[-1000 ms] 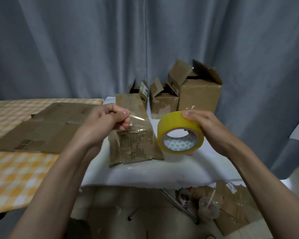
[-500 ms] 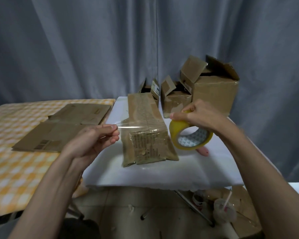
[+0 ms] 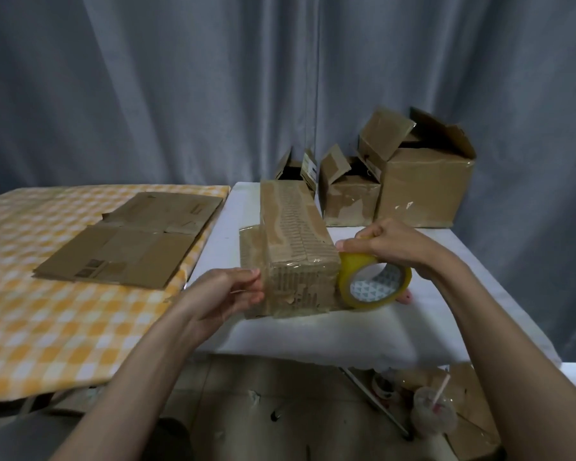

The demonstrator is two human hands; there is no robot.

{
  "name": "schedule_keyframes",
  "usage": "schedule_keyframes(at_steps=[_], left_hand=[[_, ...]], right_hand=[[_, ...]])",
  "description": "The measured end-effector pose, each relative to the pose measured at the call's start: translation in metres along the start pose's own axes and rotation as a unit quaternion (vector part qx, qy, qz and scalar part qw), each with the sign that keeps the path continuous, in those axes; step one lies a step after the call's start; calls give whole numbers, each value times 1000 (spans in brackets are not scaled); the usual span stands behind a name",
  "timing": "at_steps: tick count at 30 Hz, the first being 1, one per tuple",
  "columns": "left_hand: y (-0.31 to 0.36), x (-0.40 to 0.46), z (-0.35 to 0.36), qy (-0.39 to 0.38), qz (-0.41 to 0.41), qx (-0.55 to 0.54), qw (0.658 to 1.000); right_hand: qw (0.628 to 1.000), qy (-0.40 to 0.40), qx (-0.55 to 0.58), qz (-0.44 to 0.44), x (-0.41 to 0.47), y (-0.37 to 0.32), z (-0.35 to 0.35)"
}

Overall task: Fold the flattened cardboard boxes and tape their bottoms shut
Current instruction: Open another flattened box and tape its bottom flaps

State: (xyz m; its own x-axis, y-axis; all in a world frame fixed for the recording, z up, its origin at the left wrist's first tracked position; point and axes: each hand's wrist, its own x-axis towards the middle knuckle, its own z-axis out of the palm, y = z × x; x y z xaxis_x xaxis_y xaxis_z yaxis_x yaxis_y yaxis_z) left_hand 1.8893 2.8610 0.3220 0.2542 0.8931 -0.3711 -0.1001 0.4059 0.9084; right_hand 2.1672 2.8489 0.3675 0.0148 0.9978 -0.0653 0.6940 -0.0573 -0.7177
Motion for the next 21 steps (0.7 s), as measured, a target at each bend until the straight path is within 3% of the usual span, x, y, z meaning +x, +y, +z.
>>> schedule_keyframes(at_steps=[3,4,6,7,8,10,12,15,19,21], left_hand=[[-5,2,6,38,84,184,979],[-3,3,5,70,124,295,945],[5,4,-2,157,165,505,833],[10,3,-4,201,186,551,788],[14,2,-3,231,231,553,767],[19,-7,11,242,373,502,742],[20,-17,39,170,455,471,737],[5,-14,70,69,426,529,731],[-12,2,74,118,362,625,681],[-16,6,74,128,365,618,685]], right_hand=[[1000,18,3,1,-3,1,2],[1000,25,1,4,-3,0,2],[999,34,2,1,-3,2,4],[999,35,2,-3,-3,2,5],[999,35,2,-8,-3,1,7],[999,34,6,-11,-3,-3,14],[999,40,14,-21,-7,-11,22],[998,37,33,-25,-12,-18,26],[989,-14,145,-11,-18,-5,22],[983,-21,183,-23,-17,4,26]])
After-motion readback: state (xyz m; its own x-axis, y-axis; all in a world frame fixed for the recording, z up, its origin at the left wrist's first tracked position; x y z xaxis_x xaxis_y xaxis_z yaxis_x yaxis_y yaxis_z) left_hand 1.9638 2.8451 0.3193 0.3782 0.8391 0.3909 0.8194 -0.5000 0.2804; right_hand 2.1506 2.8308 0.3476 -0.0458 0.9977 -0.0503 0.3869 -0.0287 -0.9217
